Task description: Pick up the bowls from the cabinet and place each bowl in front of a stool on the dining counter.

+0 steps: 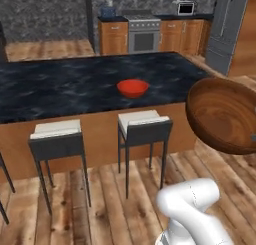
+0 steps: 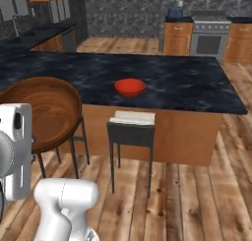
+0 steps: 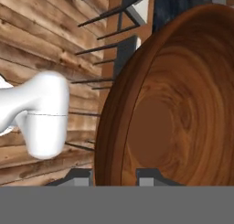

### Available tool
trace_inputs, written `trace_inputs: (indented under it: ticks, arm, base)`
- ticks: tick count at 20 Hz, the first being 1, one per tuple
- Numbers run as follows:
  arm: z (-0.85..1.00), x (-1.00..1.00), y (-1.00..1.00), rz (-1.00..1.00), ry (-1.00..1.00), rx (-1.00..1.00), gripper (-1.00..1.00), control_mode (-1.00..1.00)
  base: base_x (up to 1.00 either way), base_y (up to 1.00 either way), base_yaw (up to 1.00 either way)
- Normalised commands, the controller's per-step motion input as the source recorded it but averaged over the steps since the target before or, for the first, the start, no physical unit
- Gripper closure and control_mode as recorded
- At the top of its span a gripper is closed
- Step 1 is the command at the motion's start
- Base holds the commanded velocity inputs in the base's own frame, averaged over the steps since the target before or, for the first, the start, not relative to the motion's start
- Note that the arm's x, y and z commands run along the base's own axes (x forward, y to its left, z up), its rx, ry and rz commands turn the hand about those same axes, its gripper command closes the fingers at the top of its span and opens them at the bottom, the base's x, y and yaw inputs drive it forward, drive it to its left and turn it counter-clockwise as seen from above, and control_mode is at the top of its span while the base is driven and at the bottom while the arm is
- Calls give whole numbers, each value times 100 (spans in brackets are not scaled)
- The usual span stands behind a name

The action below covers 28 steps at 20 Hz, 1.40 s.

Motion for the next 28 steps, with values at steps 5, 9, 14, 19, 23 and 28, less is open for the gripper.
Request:
trace_inputs:
  ticks: [5,9,14,19,23,28]
  arm:
    - [0,0,0,0,0,0,100,100]
    - [0,0,0,0,0,0,100,100]
    - [0,0,0,0,0,0,100,100]
    - [0,0,0,0,0,0,100,100]
    - [0,0,0,0,0,0,100,100]
    - [0,0,0,0,0,0,100,100]
  base:
    - [0,100,-43]
    - [0,100,-34]
    - [0,100,-10]
    - [22,52,3]
    - [64,0,22]
    - [55,7,25]
